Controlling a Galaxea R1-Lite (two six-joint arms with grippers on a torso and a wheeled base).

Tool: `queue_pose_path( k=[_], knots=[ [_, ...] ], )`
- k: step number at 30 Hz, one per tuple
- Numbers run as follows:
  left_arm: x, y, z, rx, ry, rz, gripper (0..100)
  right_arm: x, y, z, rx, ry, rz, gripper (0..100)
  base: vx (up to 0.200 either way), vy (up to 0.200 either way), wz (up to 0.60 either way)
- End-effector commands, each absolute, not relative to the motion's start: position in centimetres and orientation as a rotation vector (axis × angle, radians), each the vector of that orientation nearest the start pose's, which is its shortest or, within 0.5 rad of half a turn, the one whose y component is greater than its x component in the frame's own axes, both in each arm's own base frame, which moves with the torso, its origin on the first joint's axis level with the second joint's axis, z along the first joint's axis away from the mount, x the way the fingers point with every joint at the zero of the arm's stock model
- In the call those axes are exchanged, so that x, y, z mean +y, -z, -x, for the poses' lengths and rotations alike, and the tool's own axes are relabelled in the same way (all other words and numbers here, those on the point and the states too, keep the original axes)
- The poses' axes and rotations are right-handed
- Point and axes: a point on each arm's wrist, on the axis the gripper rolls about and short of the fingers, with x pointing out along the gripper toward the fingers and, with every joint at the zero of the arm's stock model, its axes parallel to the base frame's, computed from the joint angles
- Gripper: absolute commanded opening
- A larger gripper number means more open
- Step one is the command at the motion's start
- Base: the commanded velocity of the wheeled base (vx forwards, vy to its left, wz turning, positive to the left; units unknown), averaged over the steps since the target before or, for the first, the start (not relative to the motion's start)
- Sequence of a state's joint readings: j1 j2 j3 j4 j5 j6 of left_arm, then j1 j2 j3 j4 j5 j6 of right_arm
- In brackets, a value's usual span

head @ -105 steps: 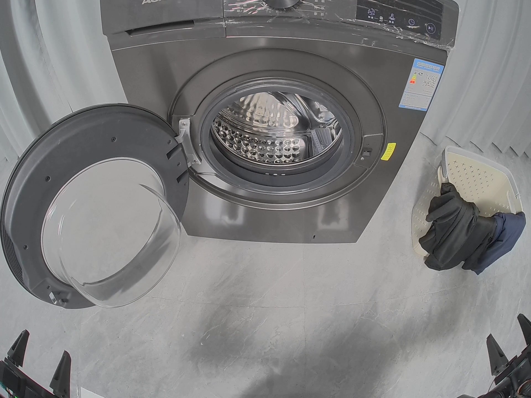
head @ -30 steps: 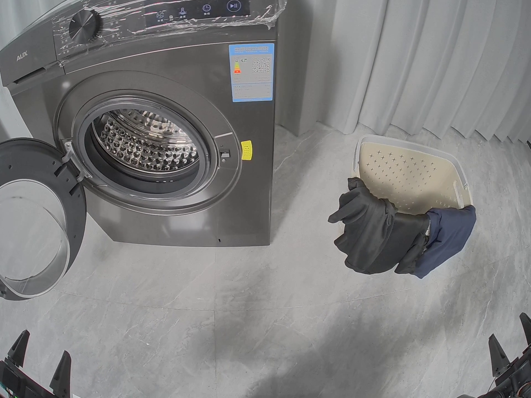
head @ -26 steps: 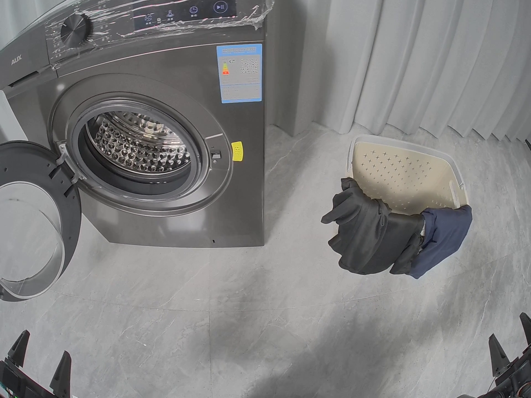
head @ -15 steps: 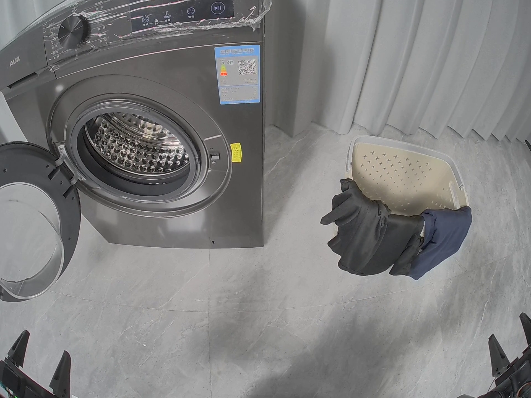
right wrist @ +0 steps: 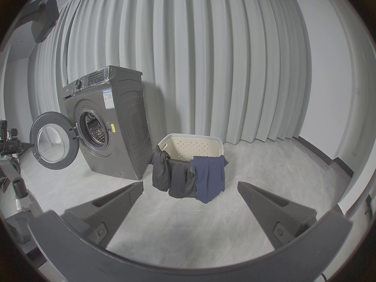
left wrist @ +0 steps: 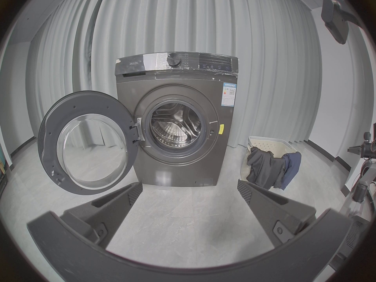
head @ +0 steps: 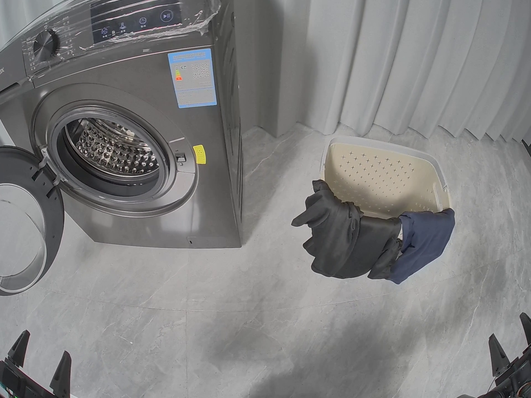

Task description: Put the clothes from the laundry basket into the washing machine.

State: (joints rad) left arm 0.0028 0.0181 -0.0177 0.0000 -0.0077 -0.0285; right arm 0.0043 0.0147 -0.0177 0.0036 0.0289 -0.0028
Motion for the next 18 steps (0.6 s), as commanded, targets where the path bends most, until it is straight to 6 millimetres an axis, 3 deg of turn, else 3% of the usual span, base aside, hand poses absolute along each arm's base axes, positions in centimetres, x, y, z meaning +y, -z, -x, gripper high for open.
queue_pose_path(
  k=[1, 8, 14, 18],
  knots=[
    [-0.02, -7.56, 2.23, 0.006, 0.005, 0.029, 100, 0.06, -7.52, 2.28, 0.003, -0.034, 0.003, 100, 0.0, 0.0, 0.0],
    [-0.02, -7.56, 2.23, 0.006, 0.005, 0.029, 100, 0.06, -7.52, 2.28, 0.003, -0.034, 0.003, 100, 0.0, 0.0, 0.0],
    [-0.02, -7.56, 2.25, 0.005, 0.005, 0.029, 100, 0.06, -7.52, 2.28, 0.003, -0.034, 0.003, 100, 0.2, 0.0, 0.0],
    [-0.02, -7.56, 2.23, 0.006, 0.005, 0.029, 100, 0.06, -7.52, 2.28, 0.003, -0.035, 0.003, 100, 0.0, 0.0, 0.0]
  ],
)
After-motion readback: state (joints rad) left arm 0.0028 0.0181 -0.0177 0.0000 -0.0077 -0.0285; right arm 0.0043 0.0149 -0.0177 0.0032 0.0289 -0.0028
